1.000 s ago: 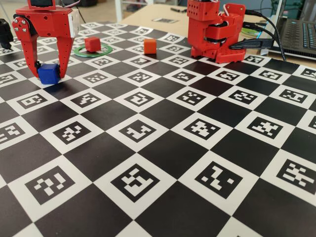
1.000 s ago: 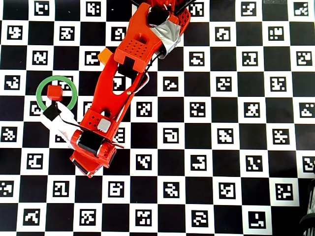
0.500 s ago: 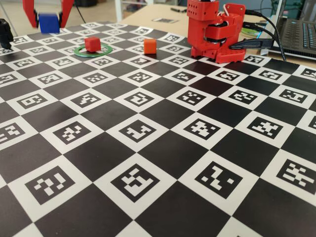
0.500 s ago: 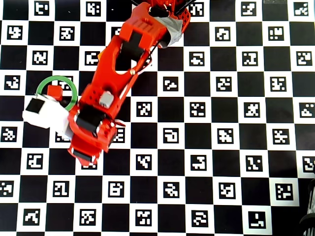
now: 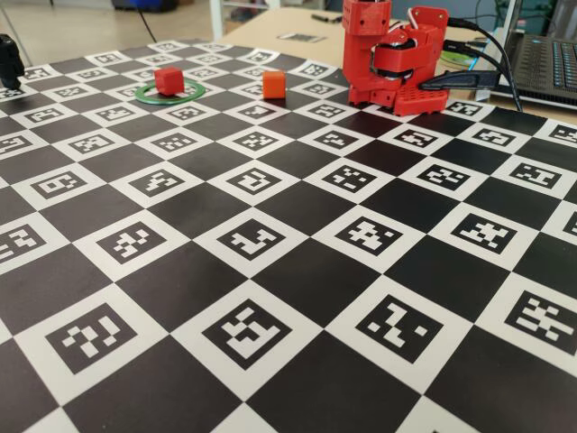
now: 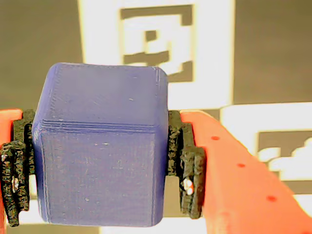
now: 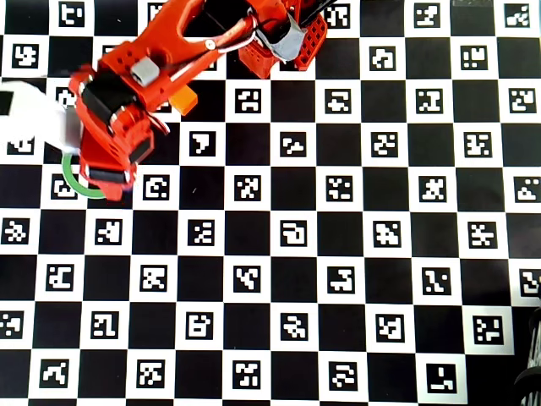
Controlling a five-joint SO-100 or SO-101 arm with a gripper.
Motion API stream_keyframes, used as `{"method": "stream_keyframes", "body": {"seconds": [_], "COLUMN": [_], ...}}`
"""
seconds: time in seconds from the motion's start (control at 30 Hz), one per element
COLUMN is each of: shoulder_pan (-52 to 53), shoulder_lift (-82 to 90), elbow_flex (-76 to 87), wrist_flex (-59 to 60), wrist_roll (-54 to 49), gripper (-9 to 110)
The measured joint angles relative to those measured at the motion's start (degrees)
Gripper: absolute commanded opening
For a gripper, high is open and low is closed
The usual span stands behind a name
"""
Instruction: Grab the red cube then put it in the green circle then put the blue cube on top and finally the orange cube on top
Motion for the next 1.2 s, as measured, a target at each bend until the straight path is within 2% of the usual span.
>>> {"method": "stream_keyframes", "body": {"seconds": [0.67,1.2], "shoulder_pan": [7.29,10.72], "shoulder_lift": [-5.27,-13.54], "elbow_flex": [0.62,0.62], "wrist_flex": [0.18,-5.71], "wrist_roll": [-12.30,-11.69], "gripper": [11,12]}}
